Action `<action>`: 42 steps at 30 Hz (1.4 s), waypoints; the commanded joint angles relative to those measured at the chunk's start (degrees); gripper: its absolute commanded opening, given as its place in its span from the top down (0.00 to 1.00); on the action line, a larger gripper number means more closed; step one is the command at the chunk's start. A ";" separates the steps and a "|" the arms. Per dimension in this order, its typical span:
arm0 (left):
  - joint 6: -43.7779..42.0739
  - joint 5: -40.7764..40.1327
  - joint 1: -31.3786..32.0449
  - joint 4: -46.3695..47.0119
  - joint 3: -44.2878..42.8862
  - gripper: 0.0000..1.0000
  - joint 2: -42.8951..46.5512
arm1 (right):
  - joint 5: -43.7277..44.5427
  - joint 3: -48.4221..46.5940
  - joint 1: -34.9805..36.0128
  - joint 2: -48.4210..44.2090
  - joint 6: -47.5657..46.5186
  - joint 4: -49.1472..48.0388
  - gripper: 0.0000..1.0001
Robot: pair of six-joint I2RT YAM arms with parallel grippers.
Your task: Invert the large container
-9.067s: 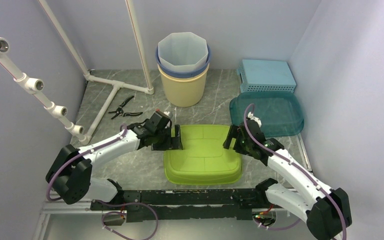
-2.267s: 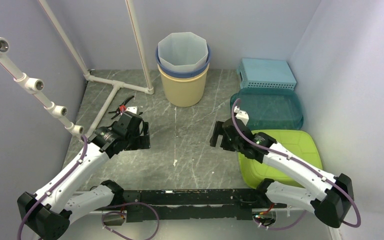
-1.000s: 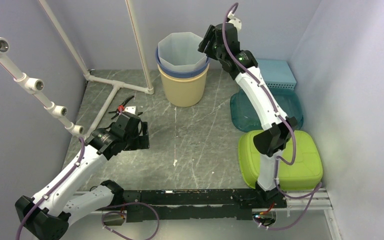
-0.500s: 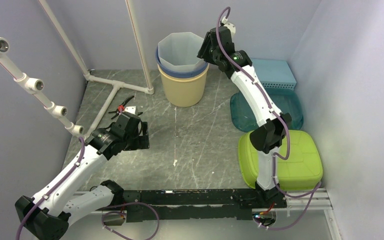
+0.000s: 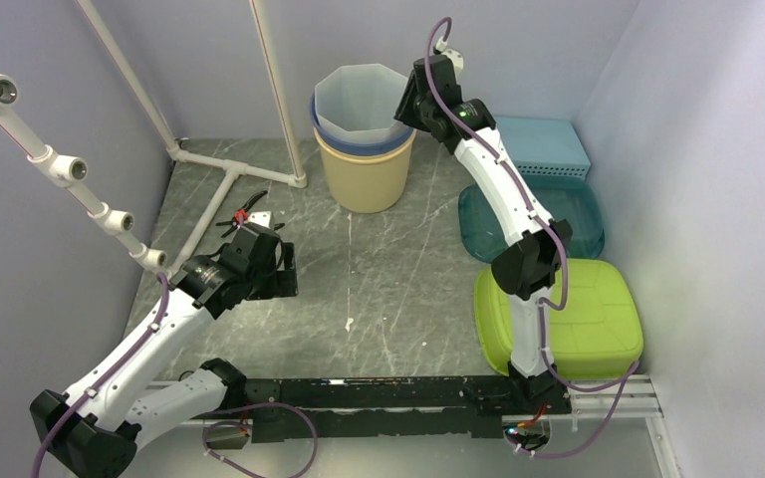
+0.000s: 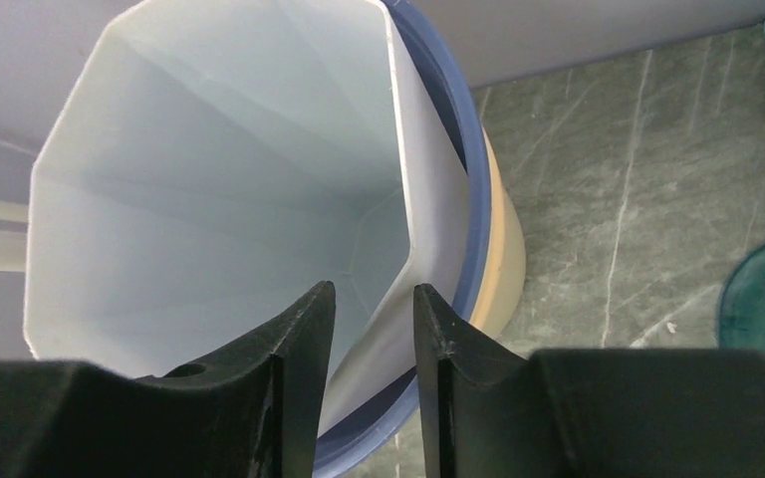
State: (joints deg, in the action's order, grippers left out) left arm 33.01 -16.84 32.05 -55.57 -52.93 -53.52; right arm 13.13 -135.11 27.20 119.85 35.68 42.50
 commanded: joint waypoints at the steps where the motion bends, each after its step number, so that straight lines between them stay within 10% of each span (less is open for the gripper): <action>1: -0.32 -0.70 -0.16 0.47 -0.66 0.06 0.34 | -1.42 -3.41 -0.04 0.16 -1.15 -0.18 0.66; 12: 0.79 -2.64 -0.41 -1.75 -3.14 0.06 1.47 | 0.31 -1.63 -0.13 -4.79 -2.47 0.10 1.00; 42: 0.97 -7.14 -0.41 -6.06 -17.98 0.06 7.66 | -24.66 6.52 2.00 -11.91 -20.79 2.27 1.00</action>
State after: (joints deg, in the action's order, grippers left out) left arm 33.87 -21.82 31.92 -62.06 -68.01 -45.43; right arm -4.01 -127.07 27.88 108.75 20.75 46.65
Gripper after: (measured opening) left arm 0.943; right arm 0.024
